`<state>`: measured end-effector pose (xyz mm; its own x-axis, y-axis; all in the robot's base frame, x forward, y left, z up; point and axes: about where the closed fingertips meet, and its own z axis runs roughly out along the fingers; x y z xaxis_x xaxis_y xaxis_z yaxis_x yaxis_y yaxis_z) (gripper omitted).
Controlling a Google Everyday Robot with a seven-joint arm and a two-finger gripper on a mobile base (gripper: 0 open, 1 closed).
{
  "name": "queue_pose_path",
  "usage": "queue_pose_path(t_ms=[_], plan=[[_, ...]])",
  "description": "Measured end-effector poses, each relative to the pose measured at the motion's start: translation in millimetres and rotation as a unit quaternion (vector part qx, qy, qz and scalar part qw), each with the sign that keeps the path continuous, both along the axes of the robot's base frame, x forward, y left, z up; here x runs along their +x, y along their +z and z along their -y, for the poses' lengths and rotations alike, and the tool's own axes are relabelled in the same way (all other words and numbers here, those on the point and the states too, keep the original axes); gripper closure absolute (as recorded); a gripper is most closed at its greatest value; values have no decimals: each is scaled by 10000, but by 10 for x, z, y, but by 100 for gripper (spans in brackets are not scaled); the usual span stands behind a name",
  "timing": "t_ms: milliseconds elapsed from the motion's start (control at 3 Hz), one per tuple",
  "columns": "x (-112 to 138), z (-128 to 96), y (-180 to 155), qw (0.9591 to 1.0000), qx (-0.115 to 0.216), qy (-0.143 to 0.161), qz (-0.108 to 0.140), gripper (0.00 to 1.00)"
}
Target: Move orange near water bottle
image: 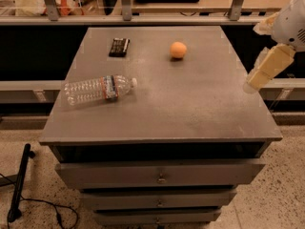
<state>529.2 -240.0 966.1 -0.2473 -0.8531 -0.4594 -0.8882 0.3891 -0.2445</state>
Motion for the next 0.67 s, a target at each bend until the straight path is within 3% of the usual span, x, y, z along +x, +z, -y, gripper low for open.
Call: queue_pose_path(t_ms=[333, 667], plan=[[478, 216, -46, 9962, 803, -166, 294, 0], [992, 292, -202, 9919, 1171, -187, 447, 0]])
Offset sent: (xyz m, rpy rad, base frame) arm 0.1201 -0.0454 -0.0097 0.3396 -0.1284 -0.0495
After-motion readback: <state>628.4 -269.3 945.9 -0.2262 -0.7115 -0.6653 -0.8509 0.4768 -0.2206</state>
